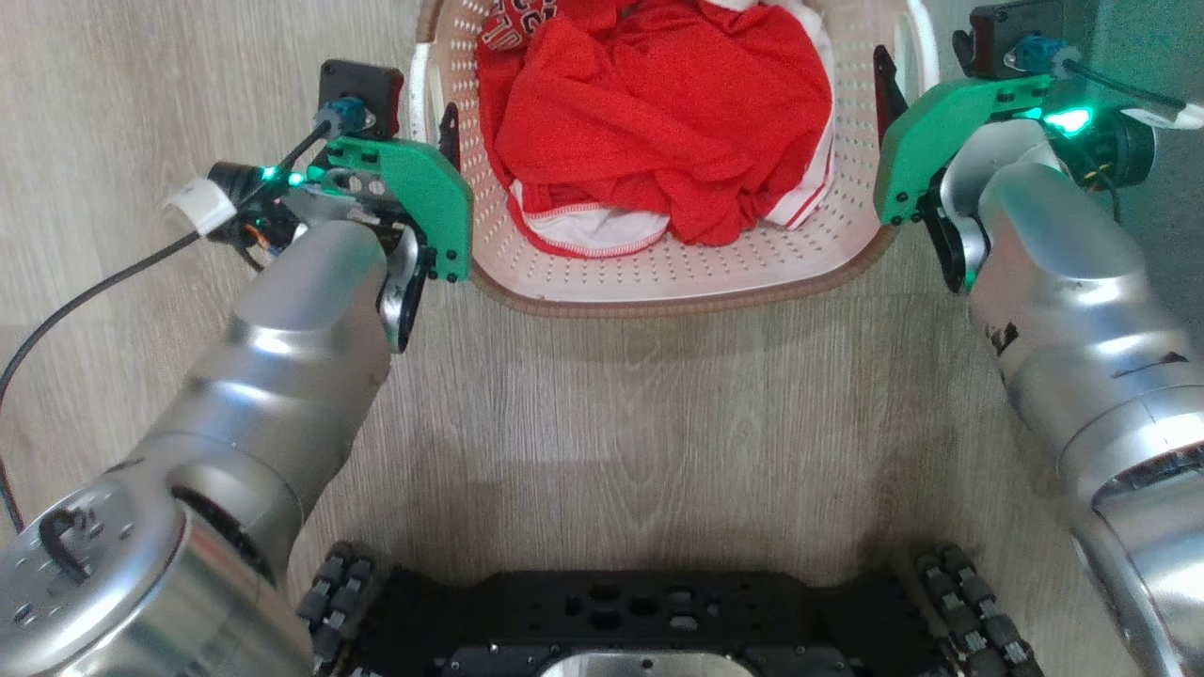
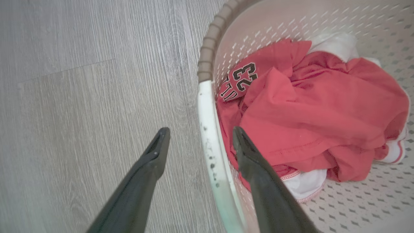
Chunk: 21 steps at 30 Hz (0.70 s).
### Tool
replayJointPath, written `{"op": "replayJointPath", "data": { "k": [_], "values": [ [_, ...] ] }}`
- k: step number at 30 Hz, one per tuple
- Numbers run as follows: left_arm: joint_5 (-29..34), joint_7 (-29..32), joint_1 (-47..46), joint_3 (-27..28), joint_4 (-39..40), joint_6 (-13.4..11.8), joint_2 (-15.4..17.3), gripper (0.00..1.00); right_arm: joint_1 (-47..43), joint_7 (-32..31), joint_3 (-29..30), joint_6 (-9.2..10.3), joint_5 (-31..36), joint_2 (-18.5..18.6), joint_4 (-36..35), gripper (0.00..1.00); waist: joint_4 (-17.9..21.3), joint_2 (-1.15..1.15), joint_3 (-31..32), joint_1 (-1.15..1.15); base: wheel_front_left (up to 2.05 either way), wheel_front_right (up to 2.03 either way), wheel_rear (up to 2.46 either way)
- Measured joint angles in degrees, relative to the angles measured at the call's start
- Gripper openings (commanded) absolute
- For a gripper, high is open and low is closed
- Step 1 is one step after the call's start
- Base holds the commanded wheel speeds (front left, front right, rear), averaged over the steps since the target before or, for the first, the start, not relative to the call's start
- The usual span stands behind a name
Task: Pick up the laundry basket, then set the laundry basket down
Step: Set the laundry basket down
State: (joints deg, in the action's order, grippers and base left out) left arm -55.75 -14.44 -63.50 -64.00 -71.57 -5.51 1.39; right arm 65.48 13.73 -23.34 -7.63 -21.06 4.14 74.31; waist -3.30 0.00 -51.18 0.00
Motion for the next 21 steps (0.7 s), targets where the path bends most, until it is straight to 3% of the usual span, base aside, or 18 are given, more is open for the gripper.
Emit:
{"op": "replayJointPath", "data": {
  "k": [9, 15, 21],
  "values": [
    [2.4, 0.0, 1.1, 6.8, 6.0, -2.2, 2.4, 1.00, -0.6, 0.5, 1.8, 0.00, 1.5, 0.0, -4.0, 1.00, 0.6, 0.00, 4.7, 0.00, 0.00, 0.00, 0.00],
    [12.1, 0.0, 10.6, 17.9, 18.5, -4.6, 5.0, 1.00, -8.2, 0.5, 7.4, 0.00, 6.7, 0.0, -13.8, 1.00, 1.0, 0.00, 11.4, 0.00, 0.00, 0.00, 0.00],
    [22.0, 0.0, 22.3, 28.1, 29.1, -4.0, 6.0, 1.00, -17.1, 0.5, 11.7, 0.00, 9.6, 0.0, -22.7, 1.00, 1.4, 0.00, 18.6, 0.00, 0.00, 0.00, 0.00]
  ]
}}
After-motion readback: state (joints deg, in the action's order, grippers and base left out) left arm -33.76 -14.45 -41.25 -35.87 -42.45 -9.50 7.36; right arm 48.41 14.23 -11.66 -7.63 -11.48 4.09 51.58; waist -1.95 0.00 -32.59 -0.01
